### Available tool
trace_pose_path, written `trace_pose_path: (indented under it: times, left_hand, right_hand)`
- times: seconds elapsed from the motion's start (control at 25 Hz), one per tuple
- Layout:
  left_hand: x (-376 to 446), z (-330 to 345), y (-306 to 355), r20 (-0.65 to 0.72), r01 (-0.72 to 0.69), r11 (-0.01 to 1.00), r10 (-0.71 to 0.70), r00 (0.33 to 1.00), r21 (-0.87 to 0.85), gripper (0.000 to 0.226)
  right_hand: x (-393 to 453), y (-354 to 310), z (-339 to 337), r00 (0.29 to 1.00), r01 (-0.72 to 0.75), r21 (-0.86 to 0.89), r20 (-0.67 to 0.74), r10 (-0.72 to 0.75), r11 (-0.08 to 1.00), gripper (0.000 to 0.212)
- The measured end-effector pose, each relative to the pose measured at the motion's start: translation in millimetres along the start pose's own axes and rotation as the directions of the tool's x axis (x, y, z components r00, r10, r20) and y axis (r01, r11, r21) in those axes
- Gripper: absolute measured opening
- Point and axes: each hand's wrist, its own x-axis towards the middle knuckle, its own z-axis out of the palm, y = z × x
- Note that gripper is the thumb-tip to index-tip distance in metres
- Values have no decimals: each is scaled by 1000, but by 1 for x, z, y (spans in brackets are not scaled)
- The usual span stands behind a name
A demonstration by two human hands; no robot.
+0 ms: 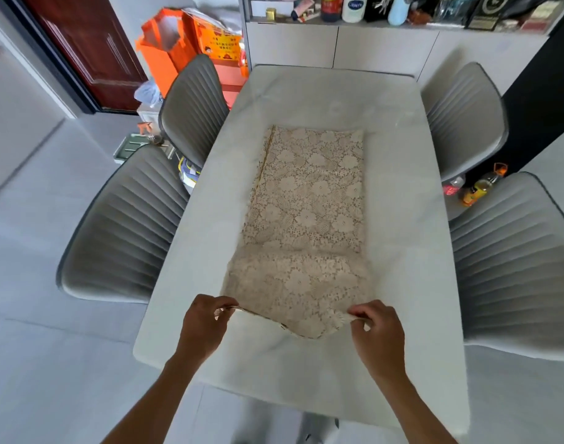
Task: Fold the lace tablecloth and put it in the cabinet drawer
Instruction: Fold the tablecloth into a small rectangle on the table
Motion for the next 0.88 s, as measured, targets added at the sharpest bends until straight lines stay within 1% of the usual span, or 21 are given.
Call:
trace_pose_path:
  times: [0.12, 0.16, 0.2, 0.28, 0.36, 0.44, 0.56, 0.72, 0.88]
  left_hand:
    - [-42, 1, -25, -37, 10, 998, -8, 999, 54, 26]
    - [-55, 1, -36, -14, 14, 998, -13, 1000, 58, 24]
    - [-66, 2, -47, 38, 18, 998, -20, 999, 64, 23]
    - [-83, 5, -64, 159, 87, 992, -100, 982, 86, 22]
    - [-96, 1, -67, 213, 142, 987, -155, 965, 74, 22]
    - [-99, -6, -59, 210, 143, 988, -153, 966, 63, 22]
    - [-80, -18, -39, 182, 103, 994, -110, 977, 48, 22]
    - [-27, -21, -8, 133, 89, 995, -93, 987, 34, 18]
    - [32, -2, 11, 106, 149, 987, -155, 982, 61, 21]
  right_hand:
    - [-50, 11, 4, 996, -75, -60, 48, 78, 995, 30]
    - [-66, 14, 6, 990, -99, -99, 91, 108, 990, 29]
    - [-80, 17, 10, 979, -116, -154, 151, 139, 981, 29]
    - [-100, 24, 14, 932, -142, -275, 286, 222, 951, 31]
    - [-115, 25, 15, 895, -182, -290, 347, 281, 939, 31]
    - [-123, 17, 17, 879, -221, -269, 361, 311, 937, 27]
    - [-107, -8, 21, 881, -235, -201, 368, 296, 951, 23]
    - [-57, -30, 35, 889, -171, -140, 405, 214, 975, 21]
    - [15, -37, 62, 894, -121, -62, 427, 136, 991, 20]
